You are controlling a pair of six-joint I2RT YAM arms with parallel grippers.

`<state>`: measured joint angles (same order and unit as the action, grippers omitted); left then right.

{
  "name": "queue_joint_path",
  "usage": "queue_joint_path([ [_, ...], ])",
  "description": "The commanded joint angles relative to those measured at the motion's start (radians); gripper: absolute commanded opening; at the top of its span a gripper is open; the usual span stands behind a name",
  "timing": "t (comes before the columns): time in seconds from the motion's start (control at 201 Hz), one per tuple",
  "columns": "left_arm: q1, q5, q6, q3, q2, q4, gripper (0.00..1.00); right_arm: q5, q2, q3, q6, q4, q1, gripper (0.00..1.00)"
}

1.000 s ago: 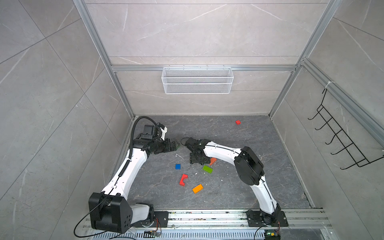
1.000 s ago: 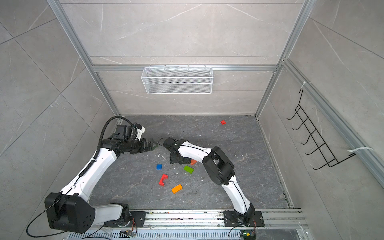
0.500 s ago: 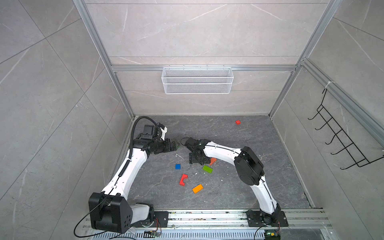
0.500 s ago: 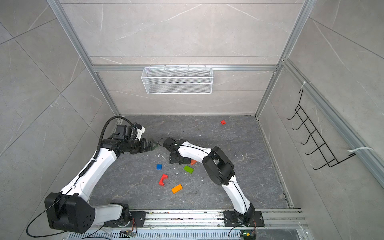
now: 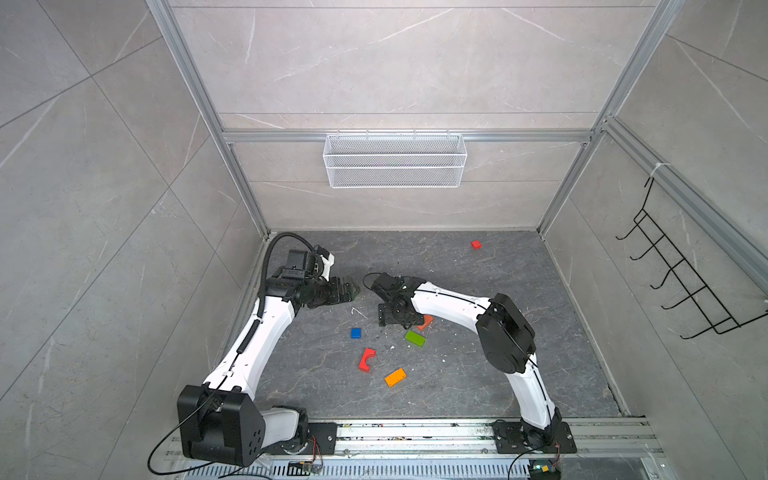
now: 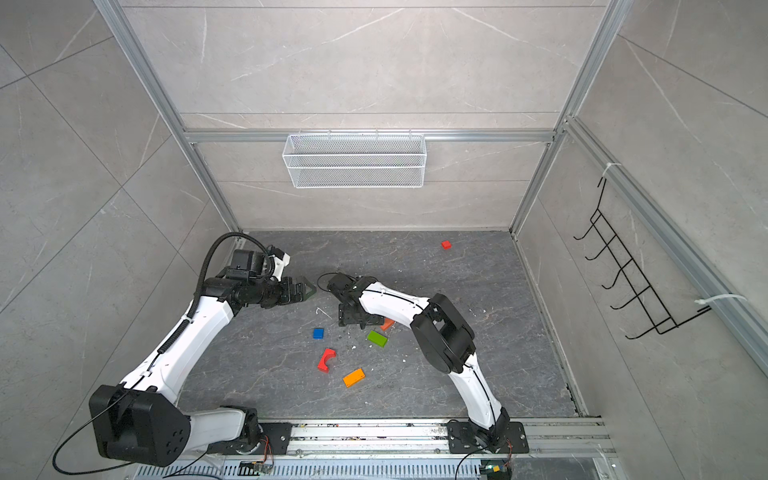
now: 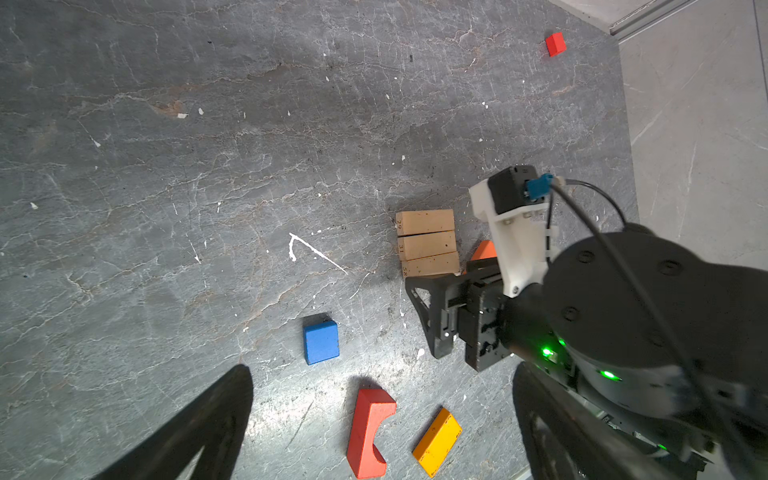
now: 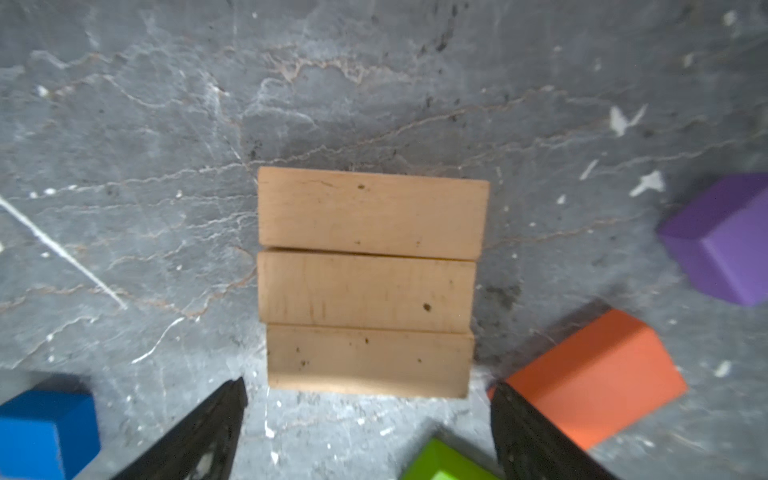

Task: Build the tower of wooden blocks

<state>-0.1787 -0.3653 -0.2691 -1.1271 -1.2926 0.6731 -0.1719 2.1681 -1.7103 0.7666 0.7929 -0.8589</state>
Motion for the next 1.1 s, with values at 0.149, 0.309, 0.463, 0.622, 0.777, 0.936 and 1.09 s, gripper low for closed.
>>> queue_joint_path([
  [0.149,0.004,-0.005,0.001,-0.006,0.001,0.004,0.99,-0.054,-0.135,0.073,-0.013,0.02,0.001,0.93],
  [0.309,0.003,-0.021,-0.002,-0.008,-0.018,0.006,0.98,-0.066,-0.212,0.154,-0.018,-0.004,0.005,0.92],
  [0.463,-0.014,-0.028,-0.024,-0.008,-0.034,0.004,0.95,-0.06,-0.297,0.251,-0.029,-0.039,0.019,0.9],
  [0.622,-0.066,-0.026,-0.094,0.036,-0.036,-0.049,0.93,-0.044,-0.368,0.345,-0.073,-0.062,0.037,0.86],
  [0.777,-0.077,-0.025,-0.141,0.109,-0.024,-0.086,0.91,0.02,-0.416,0.43,-0.198,-0.106,0.042,0.82],
  [0.936,-0.082,-0.029,-0.155,0.139,0.0,-0.096,0.91,0.09,-0.446,0.501,-0.304,-0.157,0.042,0.8],
  [1.09,-0.082,-0.028,-0.163,0.163,0.015,-0.09,0.91,0.132,-0.437,0.509,-0.368,-0.185,0.042,0.79],
])
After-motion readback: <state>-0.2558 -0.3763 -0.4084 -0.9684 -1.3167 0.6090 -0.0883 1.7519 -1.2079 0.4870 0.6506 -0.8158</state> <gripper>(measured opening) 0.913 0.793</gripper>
